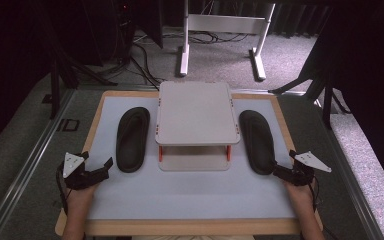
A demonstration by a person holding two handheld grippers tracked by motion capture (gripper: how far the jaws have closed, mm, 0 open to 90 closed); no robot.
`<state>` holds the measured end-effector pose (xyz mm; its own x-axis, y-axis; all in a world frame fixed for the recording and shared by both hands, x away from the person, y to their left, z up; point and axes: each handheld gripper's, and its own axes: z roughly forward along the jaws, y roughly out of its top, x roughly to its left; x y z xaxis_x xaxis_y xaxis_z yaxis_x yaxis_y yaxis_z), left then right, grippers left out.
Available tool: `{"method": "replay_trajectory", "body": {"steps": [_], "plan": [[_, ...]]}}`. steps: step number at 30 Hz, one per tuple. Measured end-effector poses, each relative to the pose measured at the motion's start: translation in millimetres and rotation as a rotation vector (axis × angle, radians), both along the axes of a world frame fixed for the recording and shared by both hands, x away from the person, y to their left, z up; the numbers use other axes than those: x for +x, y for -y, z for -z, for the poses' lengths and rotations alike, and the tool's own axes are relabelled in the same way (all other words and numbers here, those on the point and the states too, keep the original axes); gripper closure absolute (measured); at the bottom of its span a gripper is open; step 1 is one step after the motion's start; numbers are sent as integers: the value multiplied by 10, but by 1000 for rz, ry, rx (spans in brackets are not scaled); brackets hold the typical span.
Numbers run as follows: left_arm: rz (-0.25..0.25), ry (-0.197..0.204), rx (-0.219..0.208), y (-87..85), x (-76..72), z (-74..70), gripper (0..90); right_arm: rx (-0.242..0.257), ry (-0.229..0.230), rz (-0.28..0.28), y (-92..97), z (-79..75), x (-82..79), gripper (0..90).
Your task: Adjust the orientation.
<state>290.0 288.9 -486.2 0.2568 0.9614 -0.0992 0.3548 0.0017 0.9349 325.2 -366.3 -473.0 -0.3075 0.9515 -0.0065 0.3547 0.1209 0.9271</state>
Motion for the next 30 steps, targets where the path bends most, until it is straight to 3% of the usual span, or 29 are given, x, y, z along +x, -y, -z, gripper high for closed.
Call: {"method": "replay_trajectory", "body": {"steps": [5, 11, 16, 20, 27, 30], "plan": [[-12, -21, -21, -17, 0, -14, 48, 44, -5, -7, 42, 0, 8, 123], [10, -45, -21, -13, 6, -28, 49, 43, -15, -2, 45, 4, 21, 124], [65, -128, -22, -20, 83, -70, 49, 54, -22, 5, 56, 3, 28, 124], [81, -158, 10, -34, 144, -174, 49, 62, -29, 7, 62, 4, 34, 124], [146, -247, 44, -36, 295, -388, 49, 64, -38, 2, 67, 6, 45, 125], [154, -262, 55, -32, 345, -481, 49, 73, -39, 4, 75, 6, 45, 125]]}}
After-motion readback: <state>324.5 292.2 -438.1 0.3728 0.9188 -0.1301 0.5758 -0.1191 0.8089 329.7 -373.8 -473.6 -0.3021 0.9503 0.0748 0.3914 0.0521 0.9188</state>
